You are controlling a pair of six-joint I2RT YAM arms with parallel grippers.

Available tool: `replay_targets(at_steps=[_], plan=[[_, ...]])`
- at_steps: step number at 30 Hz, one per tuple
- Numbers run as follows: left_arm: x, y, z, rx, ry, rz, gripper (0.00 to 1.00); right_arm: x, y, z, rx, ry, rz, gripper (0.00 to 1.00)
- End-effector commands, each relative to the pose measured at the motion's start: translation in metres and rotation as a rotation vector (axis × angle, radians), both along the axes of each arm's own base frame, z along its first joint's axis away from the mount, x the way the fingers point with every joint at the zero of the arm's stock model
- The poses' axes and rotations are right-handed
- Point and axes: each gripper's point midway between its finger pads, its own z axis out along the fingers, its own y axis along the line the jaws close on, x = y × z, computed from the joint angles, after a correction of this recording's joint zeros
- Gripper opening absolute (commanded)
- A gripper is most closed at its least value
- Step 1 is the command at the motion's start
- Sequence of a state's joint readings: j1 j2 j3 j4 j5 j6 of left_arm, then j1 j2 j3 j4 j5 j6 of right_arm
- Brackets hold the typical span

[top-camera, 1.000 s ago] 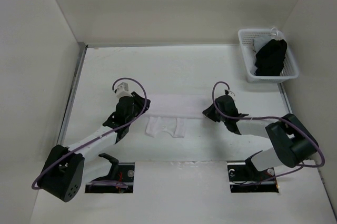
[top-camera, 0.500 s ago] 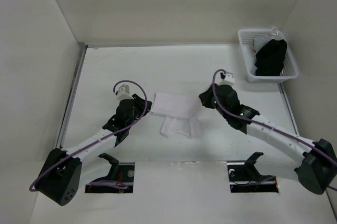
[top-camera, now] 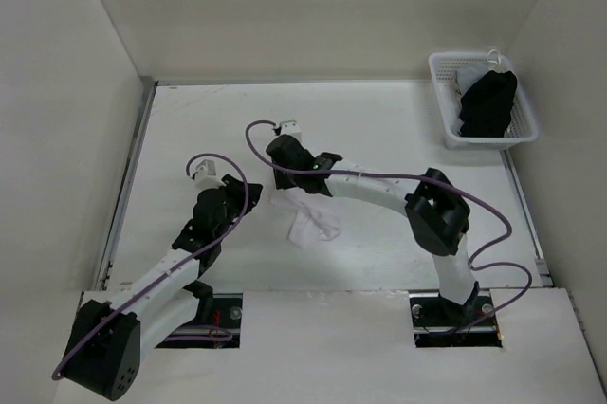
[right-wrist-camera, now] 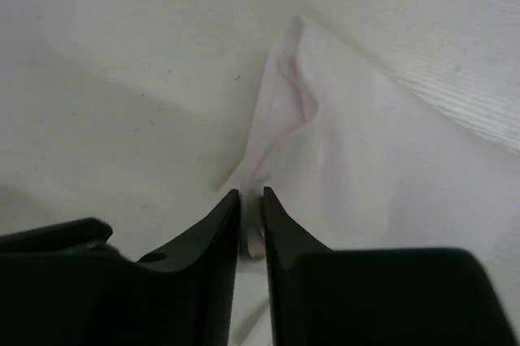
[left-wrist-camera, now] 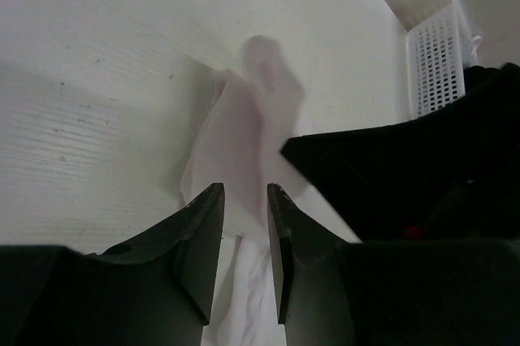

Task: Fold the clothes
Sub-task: Fold the tank top

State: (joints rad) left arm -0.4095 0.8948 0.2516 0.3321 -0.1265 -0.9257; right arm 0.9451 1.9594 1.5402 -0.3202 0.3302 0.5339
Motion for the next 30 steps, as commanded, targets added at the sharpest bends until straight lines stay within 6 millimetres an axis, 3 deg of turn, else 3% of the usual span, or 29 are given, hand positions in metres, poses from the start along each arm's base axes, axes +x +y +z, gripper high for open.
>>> replay_targets(at_steps=[1,5,9,11,14,15,17,19,20,24,30], plan=[[0.0,0.007,0.009,-0.049,-0.038,0.002,0.27,-0.003,0.014,-0.002,-0.045,0.025,0.014,0.37],[0.0,0.02,0.005,-0.056,-0.028,0.034,0.28,-0.015,0.019,0.018,0.05,0.01,0.028,0.46],[0.009,0.009,0.013,-0.052,-0.022,0.005,0.29,-0.032,-0.016,0.038,0.132,-0.03,-0.003,0.49],[0.016,-0.007,0.019,-0.035,-0.028,-0.028,0.29,-0.031,-0.046,0.028,0.122,-0.023,-0.04,0.38],[0.027,-0.031,0.023,0.0,-0.035,-0.073,0.3,-0.034,-0.088,-0.003,0.084,0.01,-0.092,0.07],[0.03,-0.04,0.021,0.009,-0.031,-0.089,0.3,-0.037,-0.096,-0.008,0.085,0.011,-0.099,0.07],[0.036,-0.054,0.016,0.022,-0.018,-0.115,0.3,-0.043,-0.113,-0.018,0.114,0.011,-0.112,0.14],[0.036,-0.066,0.01,0.02,-0.008,-0.139,0.29,-0.051,-0.124,-0.025,0.185,0.024,-0.126,0.38],[0.036,-0.069,0.008,0.018,-0.007,-0.147,0.29,-0.055,-0.128,-0.028,0.228,0.035,-0.137,0.45],[0.032,-0.072,-0.001,0.022,0.006,-0.157,0.29,-0.07,-0.134,-0.041,0.387,0.111,-0.171,0.48],[0.023,-0.057,-0.012,0.035,0.024,-0.137,0.29,-0.088,-0.125,-0.056,0.523,0.195,-0.165,0.5]])
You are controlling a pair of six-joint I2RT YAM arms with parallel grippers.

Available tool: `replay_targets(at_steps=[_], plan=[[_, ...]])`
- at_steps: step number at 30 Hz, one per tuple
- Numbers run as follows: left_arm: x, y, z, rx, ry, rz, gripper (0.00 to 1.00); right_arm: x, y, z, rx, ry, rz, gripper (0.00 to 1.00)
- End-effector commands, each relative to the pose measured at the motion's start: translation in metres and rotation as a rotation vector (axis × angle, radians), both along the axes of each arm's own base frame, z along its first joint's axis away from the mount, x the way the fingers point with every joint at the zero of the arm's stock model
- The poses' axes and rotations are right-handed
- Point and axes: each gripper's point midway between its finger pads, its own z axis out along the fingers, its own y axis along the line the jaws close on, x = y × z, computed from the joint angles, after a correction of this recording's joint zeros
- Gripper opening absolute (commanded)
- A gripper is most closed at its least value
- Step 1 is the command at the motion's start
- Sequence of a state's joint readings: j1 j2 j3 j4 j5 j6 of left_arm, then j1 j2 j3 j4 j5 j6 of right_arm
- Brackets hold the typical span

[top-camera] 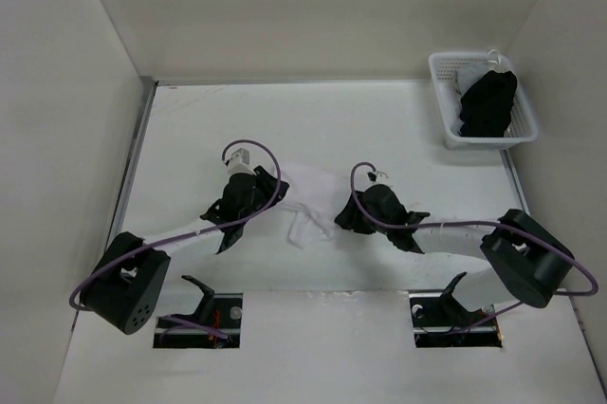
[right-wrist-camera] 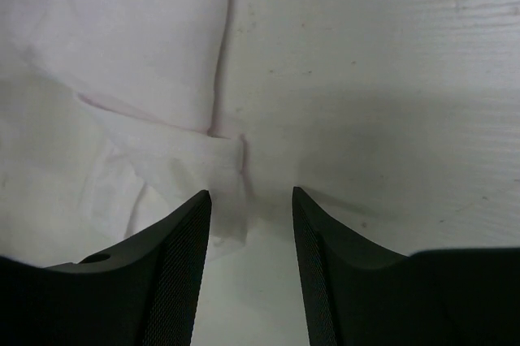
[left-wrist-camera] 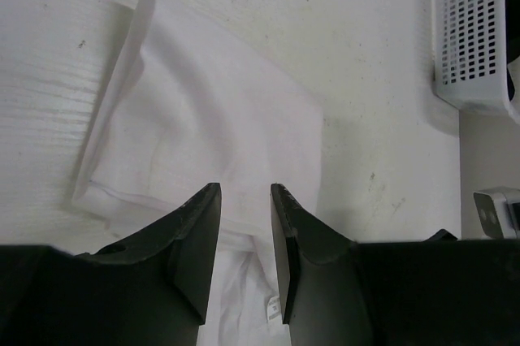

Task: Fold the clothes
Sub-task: Fold the tank top

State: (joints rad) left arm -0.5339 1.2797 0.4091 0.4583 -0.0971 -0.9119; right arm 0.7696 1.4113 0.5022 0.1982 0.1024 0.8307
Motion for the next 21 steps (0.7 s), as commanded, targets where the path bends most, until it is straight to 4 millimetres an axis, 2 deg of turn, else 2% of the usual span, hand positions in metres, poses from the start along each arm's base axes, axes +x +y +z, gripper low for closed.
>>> replay_targets(at_steps=[1,4,8,10,12,15,19,21], plan=[[0.001,0.01,0.012,-0.017,-0.064,0.023,0.29,0.006,0.031,0.027,0.226,-0.032,0.008,0.5],[-0.002,0.018,0.011,-0.018,-0.063,0.038,0.29,0.003,0.039,0.026,0.295,-0.012,0.019,0.45],[-0.004,0.025,0.01,-0.012,-0.058,0.054,0.29,0.005,0.04,0.039,0.347,-0.047,0.013,0.21],[-0.003,0.027,0.011,-0.011,-0.06,0.058,0.29,0.007,0.04,0.051,0.355,-0.077,0.012,0.16],[-0.003,0.028,0.014,-0.012,-0.066,0.059,0.29,0.009,0.041,0.065,0.335,-0.112,0.018,0.15],[-0.002,0.028,0.015,-0.015,-0.068,0.06,0.29,-0.001,0.058,0.076,0.233,-0.13,0.089,0.15],[-0.001,0.029,0.016,-0.019,-0.069,0.06,0.29,-0.02,0.087,0.069,0.018,-0.13,0.214,0.16],[-0.002,0.03,0.017,-0.023,-0.073,0.062,0.29,-0.034,0.101,0.056,-0.108,-0.104,0.288,0.18]])
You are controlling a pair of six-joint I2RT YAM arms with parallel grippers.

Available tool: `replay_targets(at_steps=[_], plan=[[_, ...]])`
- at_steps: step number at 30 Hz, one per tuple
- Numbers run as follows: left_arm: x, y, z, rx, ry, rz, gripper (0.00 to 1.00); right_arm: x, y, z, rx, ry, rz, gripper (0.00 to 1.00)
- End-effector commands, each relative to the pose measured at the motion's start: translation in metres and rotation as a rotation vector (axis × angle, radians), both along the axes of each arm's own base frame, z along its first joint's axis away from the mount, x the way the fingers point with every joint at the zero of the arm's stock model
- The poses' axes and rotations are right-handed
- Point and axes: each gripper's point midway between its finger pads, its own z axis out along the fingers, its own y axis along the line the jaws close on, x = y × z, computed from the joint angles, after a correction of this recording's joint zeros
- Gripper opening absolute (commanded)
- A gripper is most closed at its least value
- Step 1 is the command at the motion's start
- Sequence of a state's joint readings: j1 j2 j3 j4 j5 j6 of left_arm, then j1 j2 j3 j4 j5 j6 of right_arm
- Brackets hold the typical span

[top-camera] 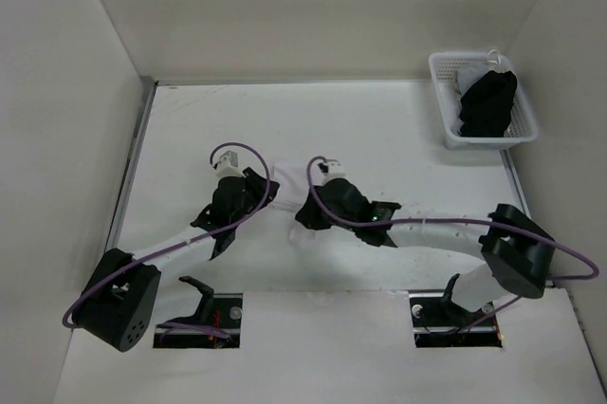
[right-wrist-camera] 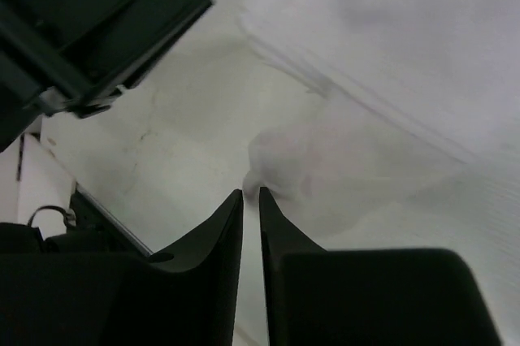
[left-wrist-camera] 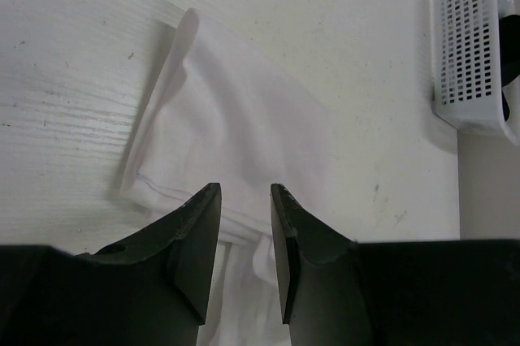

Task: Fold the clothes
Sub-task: Fold the tank top

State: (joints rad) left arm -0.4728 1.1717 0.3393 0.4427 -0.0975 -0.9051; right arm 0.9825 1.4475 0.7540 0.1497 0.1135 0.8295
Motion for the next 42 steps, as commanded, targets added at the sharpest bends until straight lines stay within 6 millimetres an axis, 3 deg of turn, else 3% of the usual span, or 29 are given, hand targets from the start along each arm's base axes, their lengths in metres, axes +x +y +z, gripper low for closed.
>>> replay_targets(at_steps=[1,5,8,12,16,21,25,34,37,40,42], plan=[[0.002,0.003,0.015,-0.019,-0.053,0.007,0.29,-0.021,0.008,-0.029,-0.295,-0.012,0.107,0.21],[0.001,0.009,0.017,-0.024,-0.056,0.018,0.3,-0.046,0.027,-0.039,-0.43,-0.034,0.214,0.36],[0.0,0.013,0.017,-0.019,-0.058,0.028,0.3,-0.05,0.026,-0.023,-0.406,-0.062,0.218,0.45],[0.0,0.016,0.016,-0.016,-0.054,0.035,0.3,-0.045,0.012,-0.002,-0.353,-0.146,0.183,0.46],[0.002,0.016,0.013,-0.013,-0.049,0.038,0.3,-0.035,0.003,-0.019,-0.387,-0.172,0.177,0.46],[0.003,0.023,0.01,-0.007,-0.044,0.057,0.3,-0.035,0.017,-0.045,-0.459,-0.173,0.204,0.48],[0.004,0.032,0.008,-0.003,-0.042,0.073,0.3,-0.023,0.02,-0.062,-0.53,-0.205,0.168,0.5],[0.004,0.038,0.004,-0.008,-0.03,0.078,0.3,-0.032,0.029,-0.072,-0.592,-0.224,0.198,0.59],[0.005,0.039,0.003,-0.009,-0.028,0.08,0.3,-0.03,0.028,-0.078,-0.622,-0.223,0.19,0.54],[0.004,0.04,0.004,-0.009,-0.029,0.083,0.3,-0.023,0.021,-0.074,-0.654,-0.244,0.143,0.28],[0.004,0.042,0.006,-0.012,-0.035,0.088,0.3,-0.019,0.016,-0.063,-0.655,-0.27,0.126,0.21]])
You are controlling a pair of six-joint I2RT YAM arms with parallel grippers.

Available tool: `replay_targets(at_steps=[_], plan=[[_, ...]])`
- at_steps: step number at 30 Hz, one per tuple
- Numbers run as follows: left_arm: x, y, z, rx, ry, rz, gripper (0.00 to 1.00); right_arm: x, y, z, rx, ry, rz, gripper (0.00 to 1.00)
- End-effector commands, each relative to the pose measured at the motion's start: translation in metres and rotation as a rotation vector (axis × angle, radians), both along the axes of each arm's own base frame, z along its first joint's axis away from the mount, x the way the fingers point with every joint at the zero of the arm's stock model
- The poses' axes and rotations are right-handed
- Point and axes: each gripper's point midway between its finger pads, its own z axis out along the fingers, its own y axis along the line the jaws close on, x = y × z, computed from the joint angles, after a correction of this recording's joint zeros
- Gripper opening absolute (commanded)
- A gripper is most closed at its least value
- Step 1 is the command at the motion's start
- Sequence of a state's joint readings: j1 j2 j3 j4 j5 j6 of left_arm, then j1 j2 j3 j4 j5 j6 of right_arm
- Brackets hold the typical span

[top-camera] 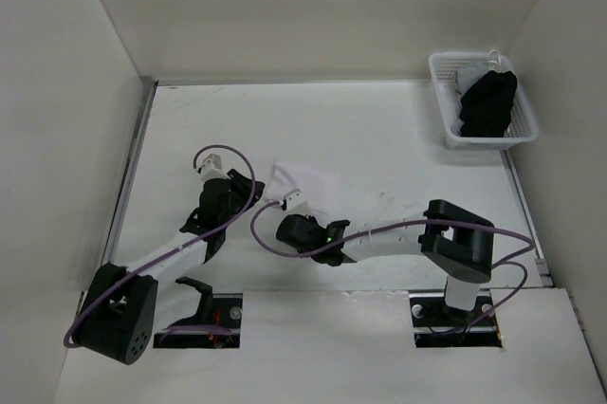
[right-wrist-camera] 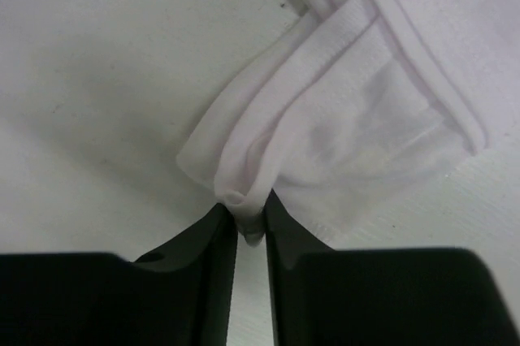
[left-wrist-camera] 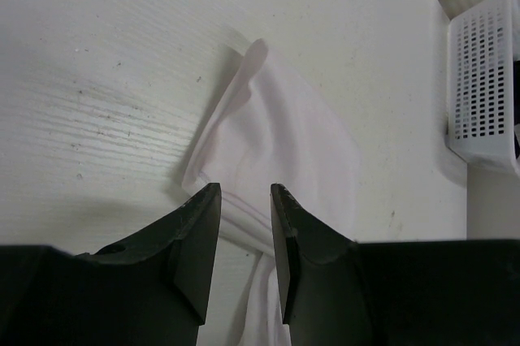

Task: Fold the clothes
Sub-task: Fold the tank top

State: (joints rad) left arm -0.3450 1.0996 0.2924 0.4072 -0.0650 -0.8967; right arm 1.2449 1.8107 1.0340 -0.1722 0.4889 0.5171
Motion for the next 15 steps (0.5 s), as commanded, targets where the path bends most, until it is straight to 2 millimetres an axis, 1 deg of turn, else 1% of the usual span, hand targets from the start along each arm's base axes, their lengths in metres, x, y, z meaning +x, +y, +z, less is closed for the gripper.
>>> replay_targets(at_steps=[1,3,7,10,13,15], plan=[[0.001,0.001,0.012,-0.01,-0.049,-0.007,0.3,0.013,-0.002,0.031,0.012,-0.086,-0.029,0.19],[0.002,0.002,0.012,-0.01,-0.049,-0.005,0.3,0.027,-0.011,0.049,0.031,-0.117,-0.044,0.17],[0.003,-0.003,0.011,-0.012,-0.045,-0.016,0.3,0.06,-0.025,0.077,0.088,-0.154,-0.079,0.18],[0.004,-0.006,0.01,-0.01,-0.038,-0.024,0.3,0.085,-0.028,0.092,0.143,-0.171,-0.079,0.19],[0.005,-0.008,0.009,-0.009,-0.035,-0.029,0.3,0.117,-0.031,0.103,0.184,-0.192,-0.09,0.22],[0.005,-0.009,0.009,-0.009,-0.033,-0.03,0.3,0.141,-0.034,0.105,0.185,-0.212,-0.096,0.3]])
